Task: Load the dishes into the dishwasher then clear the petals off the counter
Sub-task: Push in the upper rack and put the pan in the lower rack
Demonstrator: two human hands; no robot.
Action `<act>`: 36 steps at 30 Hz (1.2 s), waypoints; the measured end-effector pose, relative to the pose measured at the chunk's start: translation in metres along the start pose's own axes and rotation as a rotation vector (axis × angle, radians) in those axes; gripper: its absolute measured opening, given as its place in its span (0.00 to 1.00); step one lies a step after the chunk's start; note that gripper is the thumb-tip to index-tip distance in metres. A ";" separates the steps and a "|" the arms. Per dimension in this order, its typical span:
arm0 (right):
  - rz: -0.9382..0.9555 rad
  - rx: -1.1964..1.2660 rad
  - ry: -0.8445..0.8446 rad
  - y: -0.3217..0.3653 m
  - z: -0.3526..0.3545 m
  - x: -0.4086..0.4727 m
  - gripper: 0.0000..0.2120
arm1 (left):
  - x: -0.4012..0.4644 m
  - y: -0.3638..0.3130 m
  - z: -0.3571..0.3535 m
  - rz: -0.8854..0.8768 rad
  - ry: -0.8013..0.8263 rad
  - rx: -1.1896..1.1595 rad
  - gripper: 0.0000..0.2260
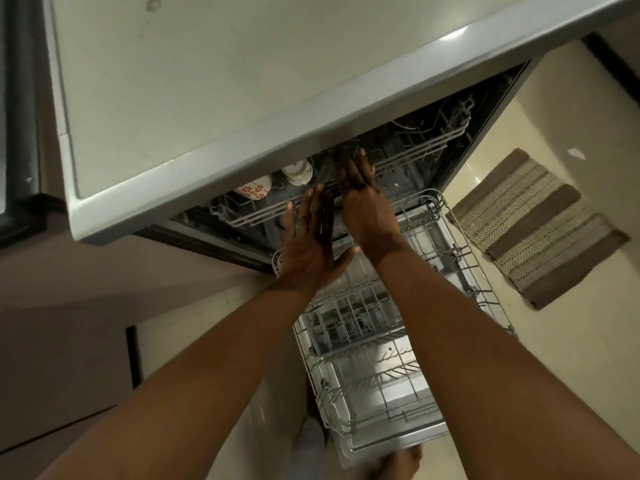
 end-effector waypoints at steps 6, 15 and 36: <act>0.028 -0.226 0.182 0.002 0.014 -0.021 0.39 | -0.011 -0.031 0.036 0.202 0.056 -0.119 0.40; -0.015 -0.359 0.429 -0.020 0.047 -0.127 0.33 | -0.088 -0.053 0.068 0.213 0.192 -0.126 0.35; -0.081 -0.361 0.363 0.181 0.240 -0.263 0.26 | -0.294 -0.010 0.289 0.398 0.058 -0.321 0.25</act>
Point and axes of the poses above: each hand's wrist, its own x-axis towards the middle knuckle, its own z-axis out of the back of the hand, y = z × x, the point moved 1 cm from there along x, towards the middle knuckle
